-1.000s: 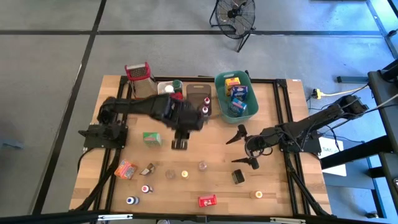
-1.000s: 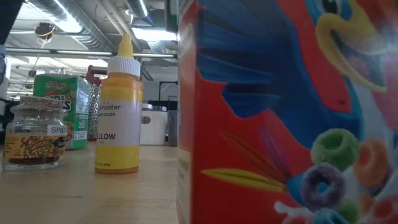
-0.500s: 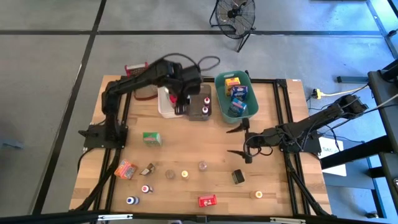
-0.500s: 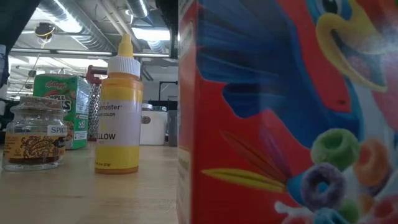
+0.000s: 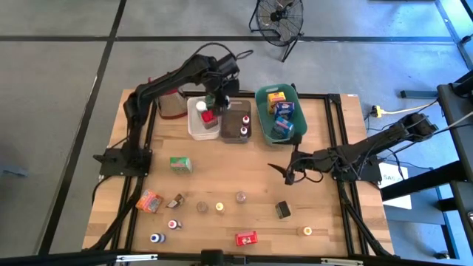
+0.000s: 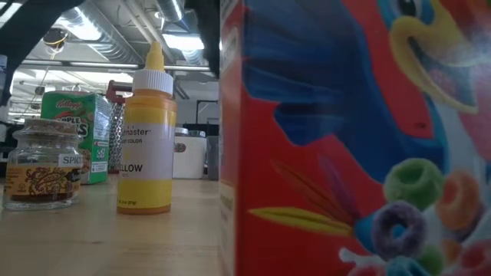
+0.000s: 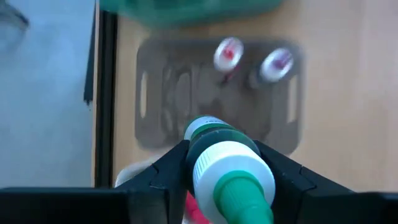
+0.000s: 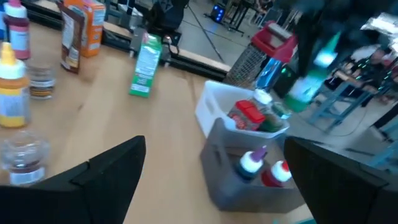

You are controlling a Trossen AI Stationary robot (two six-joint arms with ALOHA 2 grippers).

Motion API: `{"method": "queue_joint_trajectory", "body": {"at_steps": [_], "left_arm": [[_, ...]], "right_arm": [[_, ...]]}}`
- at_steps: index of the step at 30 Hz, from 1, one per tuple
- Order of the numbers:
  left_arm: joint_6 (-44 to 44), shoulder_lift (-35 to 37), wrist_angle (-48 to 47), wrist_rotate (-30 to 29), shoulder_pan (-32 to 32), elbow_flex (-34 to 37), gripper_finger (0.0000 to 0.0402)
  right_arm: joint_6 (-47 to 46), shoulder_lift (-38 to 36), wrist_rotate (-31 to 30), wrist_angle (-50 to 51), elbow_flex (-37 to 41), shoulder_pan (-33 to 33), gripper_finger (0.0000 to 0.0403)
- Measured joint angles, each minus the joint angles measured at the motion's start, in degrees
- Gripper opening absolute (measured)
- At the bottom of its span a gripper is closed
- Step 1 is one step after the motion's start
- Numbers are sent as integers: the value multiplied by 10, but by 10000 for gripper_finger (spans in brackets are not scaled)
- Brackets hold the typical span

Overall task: Pick & Place Kitchen Items
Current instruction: Put the green food coloring bottle into the middle black transparent bin

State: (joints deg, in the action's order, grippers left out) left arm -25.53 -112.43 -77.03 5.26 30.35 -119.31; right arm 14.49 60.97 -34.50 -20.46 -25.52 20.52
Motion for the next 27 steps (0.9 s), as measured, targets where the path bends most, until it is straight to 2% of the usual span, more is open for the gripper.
{"method": "queue_joint_trajectory", "body": {"at_steps": [2,7,14,27], "left_arm": [[-6,-10,22,5,16,10,147],[-8,-31,55,65,46,36,148],[-4,-71,81,66,49,42,147],[1,-147,94,63,61,42,148]], "right_arm": [[19,0,0,-2,0,-8,385],[64,0,0,-14,0,-30,385],[58,0,0,5,0,-54,385],[25,0,2,14,0,-54,385]]}}
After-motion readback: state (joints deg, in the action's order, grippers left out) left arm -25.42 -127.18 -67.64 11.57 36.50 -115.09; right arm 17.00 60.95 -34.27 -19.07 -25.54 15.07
